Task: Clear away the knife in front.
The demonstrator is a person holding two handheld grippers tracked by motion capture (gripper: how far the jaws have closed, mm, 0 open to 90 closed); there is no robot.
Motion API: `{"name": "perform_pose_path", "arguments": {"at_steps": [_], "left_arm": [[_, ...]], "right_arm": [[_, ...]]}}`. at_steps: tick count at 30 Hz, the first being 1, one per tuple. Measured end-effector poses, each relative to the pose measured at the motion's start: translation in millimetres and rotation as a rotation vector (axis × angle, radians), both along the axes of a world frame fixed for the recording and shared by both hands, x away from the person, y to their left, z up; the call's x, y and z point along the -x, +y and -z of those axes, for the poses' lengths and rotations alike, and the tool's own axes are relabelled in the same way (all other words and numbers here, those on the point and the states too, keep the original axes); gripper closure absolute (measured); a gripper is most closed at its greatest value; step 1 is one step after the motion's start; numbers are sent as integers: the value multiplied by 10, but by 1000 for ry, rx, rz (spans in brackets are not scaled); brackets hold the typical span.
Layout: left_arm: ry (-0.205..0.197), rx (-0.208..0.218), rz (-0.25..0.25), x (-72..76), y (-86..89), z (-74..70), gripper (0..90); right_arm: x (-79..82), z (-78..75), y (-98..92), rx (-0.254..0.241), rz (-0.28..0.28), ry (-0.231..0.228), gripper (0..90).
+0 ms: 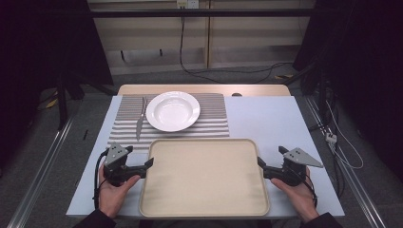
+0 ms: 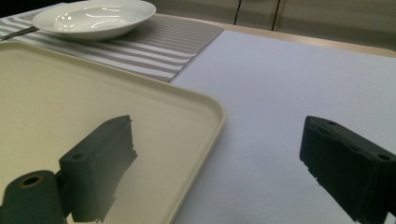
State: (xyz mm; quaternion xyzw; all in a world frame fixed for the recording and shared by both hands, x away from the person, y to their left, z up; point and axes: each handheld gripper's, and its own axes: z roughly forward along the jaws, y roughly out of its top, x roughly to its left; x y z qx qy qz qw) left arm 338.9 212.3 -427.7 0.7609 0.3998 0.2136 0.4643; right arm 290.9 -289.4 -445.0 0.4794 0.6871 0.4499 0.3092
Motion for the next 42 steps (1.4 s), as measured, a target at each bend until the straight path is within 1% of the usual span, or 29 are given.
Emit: {"name": "perform_pose_path", "arguments": {"at_steps": [4,9,10,13,17,19,20,21,22,23,24,26,27,29,32,33,34,36,37,39,40,41,42], "left_arm": [[15,3,4,-10,-4,1,96],[44,3,2,-29,-3,-4,97],[51,-9,2,-44,-12,-19,100],[43,-10,5,-65,-27,-43,99],[49,-21,18,-126,-42,-89,95],[46,-18,21,-154,-37,-106,96],[46,-25,18,-172,-33,-116,98],[52,-22,14,-222,-27,-125,97],[52,-22,14,-222,-27,-125,97],[65,-13,17,-252,-20,-132,98],[68,-12,15,-281,-16,-139,98],[67,-23,8,-341,-13,-159,101],[66,-17,2,-375,-10,-165,104],[84,-13,2,-448,2,-189,108],[83,-56,-5,-545,2,-221,110],[86,-53,-9,-578,7,-226,110],[98,-41,-10,-610,14,-230,111],[110,-46,-20,-664,22,-242,113],[122,-28,-26,-676,22,-251,119],[127,-43,-28,-687,7,-290,127],[127,-57,-25,-697,5,-316,113],[117,-54,-27,-708,4,-336,119],[97,-75,-42,-750,6,-372,120]], "right_arm": [[-4,3,10,-5,-7,4,99],[-16,6,27,-7,-8,9,99],[-18,5,31,-8,-10,10,98],[-17,2,40,-5,-13,8,98],[-19,3,49,-3,-12,13,97],[-21,3,48,-4,-14,14,96],[-24,5,46,-4,-13,14,96],[-30,6,43,-6,-11,17,96],[-32,7,41,-6,-11,18,96],[-33,7,41,-7,-13,19,96],[-33,8,43,-6,-13,18,96],[-34,8,44,-5,-15,18,96],[-33,10,46,-1,-16,18,96],[-32,9,45,-1,-16,18,96],[-31,8,34,-4,-11,20,96],[-31,8,34,-4,-11,20,96],[-31,8,33,-5,-11,20,96],[-29,8,36,-2,-13,20,96],[-29,9,37,-3,-15,20,96],[-29,8,38,-3,-15,20,96],[-31,9,39,-1,-15,20,96],[-32,9,39,-1,-15,20,96],[-34,10,41,0,-16,20,96]]}}
